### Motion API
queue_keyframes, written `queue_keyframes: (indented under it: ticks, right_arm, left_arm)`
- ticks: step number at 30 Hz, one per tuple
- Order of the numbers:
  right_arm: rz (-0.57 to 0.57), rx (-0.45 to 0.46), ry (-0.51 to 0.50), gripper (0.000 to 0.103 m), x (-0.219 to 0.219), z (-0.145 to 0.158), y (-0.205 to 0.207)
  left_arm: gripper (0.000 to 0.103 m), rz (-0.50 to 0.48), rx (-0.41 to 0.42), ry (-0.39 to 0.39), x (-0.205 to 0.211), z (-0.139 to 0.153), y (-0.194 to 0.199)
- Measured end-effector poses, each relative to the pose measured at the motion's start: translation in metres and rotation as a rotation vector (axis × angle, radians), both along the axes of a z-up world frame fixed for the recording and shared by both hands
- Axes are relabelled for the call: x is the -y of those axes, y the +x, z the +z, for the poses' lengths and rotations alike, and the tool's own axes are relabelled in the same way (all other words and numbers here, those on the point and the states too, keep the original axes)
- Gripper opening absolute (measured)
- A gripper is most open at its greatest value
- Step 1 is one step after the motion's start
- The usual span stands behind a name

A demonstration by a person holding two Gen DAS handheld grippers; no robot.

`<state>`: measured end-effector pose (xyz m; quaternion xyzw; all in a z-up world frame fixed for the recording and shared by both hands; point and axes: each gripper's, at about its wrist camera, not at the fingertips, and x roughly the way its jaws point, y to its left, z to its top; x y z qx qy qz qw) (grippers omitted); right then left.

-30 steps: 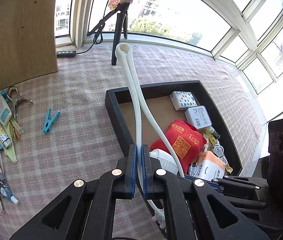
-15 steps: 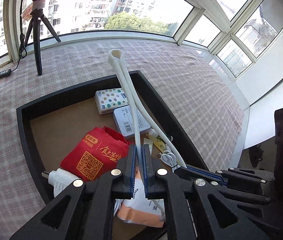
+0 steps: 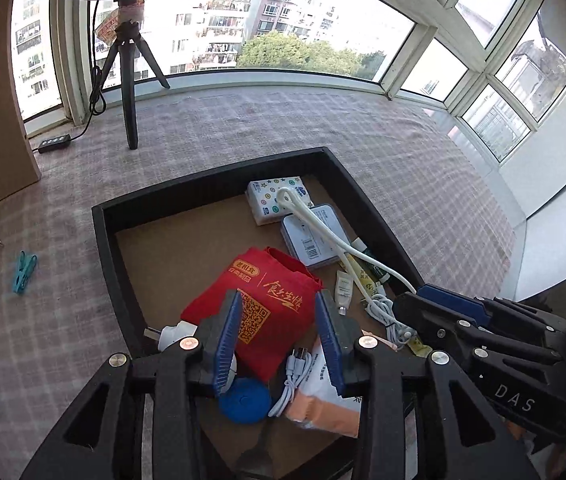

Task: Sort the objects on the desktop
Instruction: 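Lift the white earphone cable with both tools and drop it in the tray, then move both tools back over the pile toward the blue clothespin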

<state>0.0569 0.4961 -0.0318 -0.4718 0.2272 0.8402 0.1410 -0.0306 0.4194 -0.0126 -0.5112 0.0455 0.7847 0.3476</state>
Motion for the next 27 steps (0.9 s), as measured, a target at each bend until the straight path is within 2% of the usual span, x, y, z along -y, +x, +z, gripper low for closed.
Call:
queue_keyframes:
  ticks: [6,12,19,23,27]
  right_arm:
    - [0.079,-0.004,-0.026,0.030,0.041,-0.005,-0.028]
    - [0.175,-0.006,-0.049,0.030,0.093,-0.012,-0.058]
    - [0.305,-0.002,-0.048,0.030,0.158,-0.021,-0.094]
    - [0.366,0.009,-0.042,0.030,0.187,-0.027,-0.116]
    - [0.395,0.033,-0.013,0.030,0.204,-0.033,-0.139]
  left_arm:
    - [0.036,0.127,0.016,-0.033,0.073,-0.015,-0.017]
    - [0.036,0.283,0.038,-0.060,0.163,-0.031,-0.032]
    - [0.036,0.505,0.093,-0.091,0.275,-0.058,-0.044]
    - [0.036,0.594,0.126,-0.106,0.313,-0.077,-0.049]
    - [0.036,0.664,0.179,-0.086,0.334,-0.096,-0.056]
